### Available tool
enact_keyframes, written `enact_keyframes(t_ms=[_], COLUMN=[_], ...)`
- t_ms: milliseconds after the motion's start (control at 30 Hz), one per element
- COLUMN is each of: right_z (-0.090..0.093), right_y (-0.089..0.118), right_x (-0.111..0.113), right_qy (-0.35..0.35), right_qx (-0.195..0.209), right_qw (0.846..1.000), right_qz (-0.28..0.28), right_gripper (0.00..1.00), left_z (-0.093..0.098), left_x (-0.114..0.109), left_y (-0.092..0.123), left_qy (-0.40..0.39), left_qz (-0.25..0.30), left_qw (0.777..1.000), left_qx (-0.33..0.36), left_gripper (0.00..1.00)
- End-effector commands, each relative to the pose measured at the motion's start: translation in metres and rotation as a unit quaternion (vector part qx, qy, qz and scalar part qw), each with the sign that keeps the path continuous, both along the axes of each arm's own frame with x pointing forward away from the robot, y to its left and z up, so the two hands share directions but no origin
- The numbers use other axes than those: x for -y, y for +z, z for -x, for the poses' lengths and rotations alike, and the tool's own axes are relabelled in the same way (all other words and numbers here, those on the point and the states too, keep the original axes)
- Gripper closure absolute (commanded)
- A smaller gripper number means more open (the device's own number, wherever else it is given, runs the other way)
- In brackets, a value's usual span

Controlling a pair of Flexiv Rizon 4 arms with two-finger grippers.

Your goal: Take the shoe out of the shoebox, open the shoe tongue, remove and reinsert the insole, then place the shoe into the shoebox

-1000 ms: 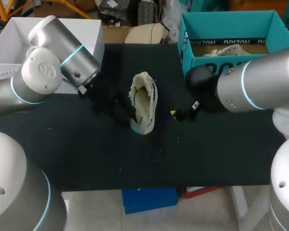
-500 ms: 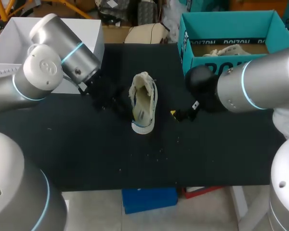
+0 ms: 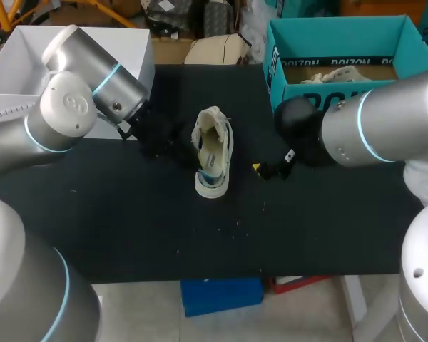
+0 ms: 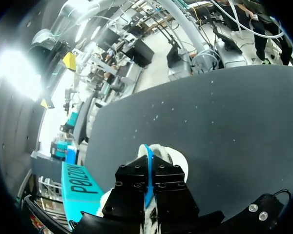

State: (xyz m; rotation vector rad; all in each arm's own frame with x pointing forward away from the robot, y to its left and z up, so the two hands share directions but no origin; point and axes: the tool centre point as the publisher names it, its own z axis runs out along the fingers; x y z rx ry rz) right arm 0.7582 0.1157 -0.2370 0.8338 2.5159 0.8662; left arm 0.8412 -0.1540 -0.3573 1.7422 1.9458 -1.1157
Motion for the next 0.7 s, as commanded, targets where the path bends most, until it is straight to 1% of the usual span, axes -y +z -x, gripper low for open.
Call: enact_keyframes(t_ms=[33,333,467,567,700], right_z=[0.001,0.001,0.001,0.001,0.001], right_y=[0.001,0.001,0.001,0.001,0.001], right_x=[0.0,0.0,0.0,0.0,0.0], right_qy=[0.0,0.0,0.0,0.0,0.0], right_qx=[-0.001,-0.001,-0.001,-0.001,-0.001], right_qw=[1.0,1.0,1.0,1.0,1.0], right_qz=[0.001,0.001,0.001,0.001,0.001], right_gripper=[0.0,0.0,0.0,0.0,0.0], left_z=[-0.01,-0.028,-0.032,-0.033,-0.03], left_x=[0.007,0.007,0.008,0.011,0.018], left_y=[-0.005,-0.013,-0.014,-0.013,-0.013], left_qy=[0.001,0.021,0.027,0.028,0.019], left_qz=[-0.005,-0.013,-0.015,-0.016,-0.018], left_qw=[1.0,1.0,0.999,0.999,1.0], left_qx=[0.0,0.002,0.005,0.007,0.008], left_gripper=[1.0,1.0,1.0,1.0,1.0])
